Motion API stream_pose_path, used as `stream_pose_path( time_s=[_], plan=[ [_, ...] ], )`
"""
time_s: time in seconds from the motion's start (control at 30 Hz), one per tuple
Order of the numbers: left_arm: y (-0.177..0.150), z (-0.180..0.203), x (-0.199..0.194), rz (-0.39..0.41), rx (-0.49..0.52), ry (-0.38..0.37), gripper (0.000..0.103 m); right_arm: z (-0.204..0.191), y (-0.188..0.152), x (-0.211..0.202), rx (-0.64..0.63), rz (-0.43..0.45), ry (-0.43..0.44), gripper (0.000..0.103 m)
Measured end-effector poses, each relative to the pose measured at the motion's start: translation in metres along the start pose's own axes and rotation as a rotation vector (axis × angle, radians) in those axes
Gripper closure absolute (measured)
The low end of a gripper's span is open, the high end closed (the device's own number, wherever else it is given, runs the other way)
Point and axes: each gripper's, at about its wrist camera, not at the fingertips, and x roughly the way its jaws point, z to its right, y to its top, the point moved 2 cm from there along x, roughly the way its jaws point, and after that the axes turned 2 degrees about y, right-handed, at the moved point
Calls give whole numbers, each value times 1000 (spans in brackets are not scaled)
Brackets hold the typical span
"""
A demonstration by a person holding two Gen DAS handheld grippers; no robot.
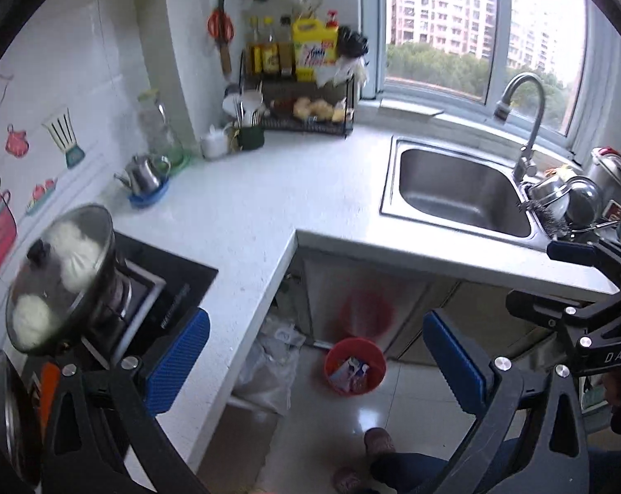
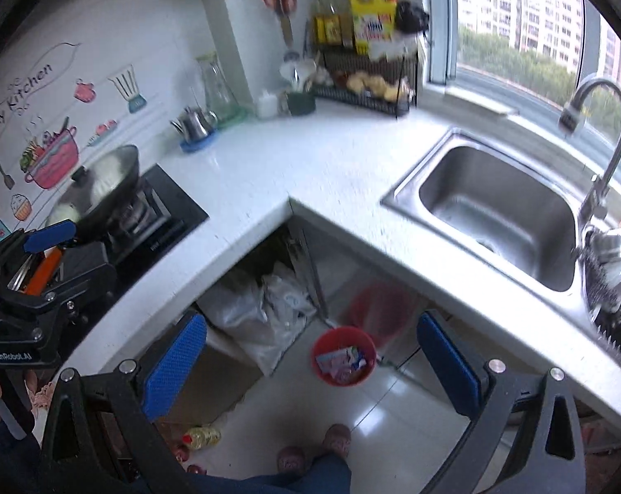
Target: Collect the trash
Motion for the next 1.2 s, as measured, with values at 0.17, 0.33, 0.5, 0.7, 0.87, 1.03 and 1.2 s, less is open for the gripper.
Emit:
stream_pose_path(
  time_s=[0.17, 0.33, 0.5, 0.7, 0.87, 1.03, 1.2],
  plan=[
    [2, -6, -34, 78, -12, -23, 0, -17, 5, -25, -33, 69, -34, 1],
    [-3, -11, -58, 133, -34, -42, 0, -30, 2, -40, -57, 140, -77, 1],
    [-9, -11, -69, 158, -54, -51, 0, -30, -6, -46, -40, 150, -98, 1],
    [-16, -11, -75, 166, -55, -61, 0, -32, -12, -50, -15, 148, -103, 1],
    [-19, -9, -75, 161, -54, -63, 0, -39, -15, -52, -26, 140, -97, 1],
    [-24, -8, -77, 158, -60, -70, 0, -43, -19, -53, -21, 139, -99, 1],
    [-26, -7, -80, 158, -62, -52, 0, -44, -22, -57, -18, 141, -100, 1]
  ],
)
